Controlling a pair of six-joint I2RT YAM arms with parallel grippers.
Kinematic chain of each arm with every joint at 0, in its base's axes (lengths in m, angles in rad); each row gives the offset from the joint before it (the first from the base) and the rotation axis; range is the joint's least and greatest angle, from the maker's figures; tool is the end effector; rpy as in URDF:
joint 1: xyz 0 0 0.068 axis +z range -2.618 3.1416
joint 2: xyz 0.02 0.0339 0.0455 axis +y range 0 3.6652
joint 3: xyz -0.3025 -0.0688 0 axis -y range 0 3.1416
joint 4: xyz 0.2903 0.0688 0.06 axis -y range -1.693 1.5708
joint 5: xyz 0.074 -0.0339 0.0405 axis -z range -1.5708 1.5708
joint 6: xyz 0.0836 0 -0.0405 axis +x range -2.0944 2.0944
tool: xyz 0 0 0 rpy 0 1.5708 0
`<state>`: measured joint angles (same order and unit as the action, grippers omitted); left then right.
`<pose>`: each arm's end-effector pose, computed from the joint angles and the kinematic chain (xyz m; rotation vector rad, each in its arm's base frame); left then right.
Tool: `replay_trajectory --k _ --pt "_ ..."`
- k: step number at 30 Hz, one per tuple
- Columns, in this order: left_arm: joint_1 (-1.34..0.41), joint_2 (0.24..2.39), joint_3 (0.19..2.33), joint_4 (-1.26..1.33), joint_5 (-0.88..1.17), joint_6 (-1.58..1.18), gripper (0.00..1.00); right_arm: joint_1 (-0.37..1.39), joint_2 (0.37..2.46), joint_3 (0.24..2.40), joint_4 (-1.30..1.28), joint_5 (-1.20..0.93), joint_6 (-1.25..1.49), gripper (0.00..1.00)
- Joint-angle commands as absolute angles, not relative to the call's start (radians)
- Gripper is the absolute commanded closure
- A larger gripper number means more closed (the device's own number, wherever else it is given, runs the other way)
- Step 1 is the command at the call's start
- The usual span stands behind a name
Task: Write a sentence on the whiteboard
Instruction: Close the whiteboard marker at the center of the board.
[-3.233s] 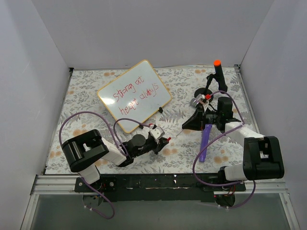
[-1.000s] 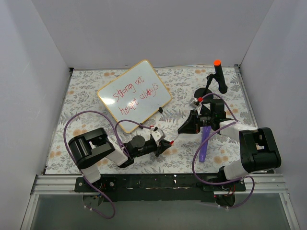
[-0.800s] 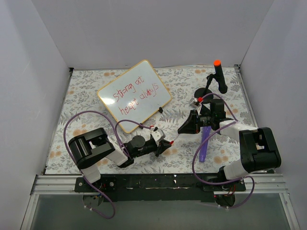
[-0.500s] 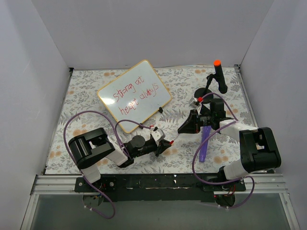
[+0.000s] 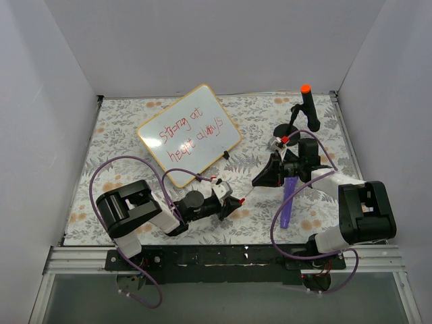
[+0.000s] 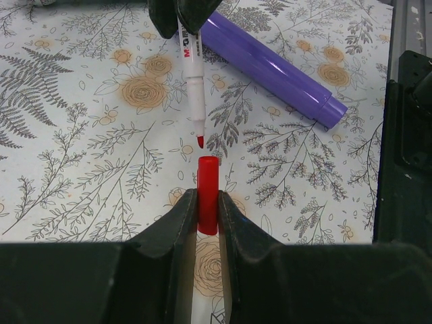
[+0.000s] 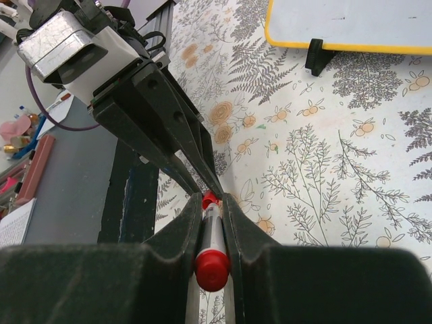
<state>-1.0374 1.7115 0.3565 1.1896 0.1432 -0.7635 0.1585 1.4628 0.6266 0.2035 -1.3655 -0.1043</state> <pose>0.1615 -0.2969 0.1165 0.3864 1.9296 -1.3911 0.2832 0.1282 0.1852 -0.9741 1.6923 1.4924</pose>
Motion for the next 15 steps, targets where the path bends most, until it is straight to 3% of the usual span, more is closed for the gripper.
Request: replay_trajectory --k 1,15 --pt "-1.037 1.698 0.365 1.21 0.16 -0.761 1.0 0.153 1.443 0.658 0.199 -1.387 -0.121 0.99" --pt "-1.035 1.697 0.37 1.201 0.149 -0.761 1.0 0.189 1.47 0.64 0.255 -1.391 -0.071 0.99"
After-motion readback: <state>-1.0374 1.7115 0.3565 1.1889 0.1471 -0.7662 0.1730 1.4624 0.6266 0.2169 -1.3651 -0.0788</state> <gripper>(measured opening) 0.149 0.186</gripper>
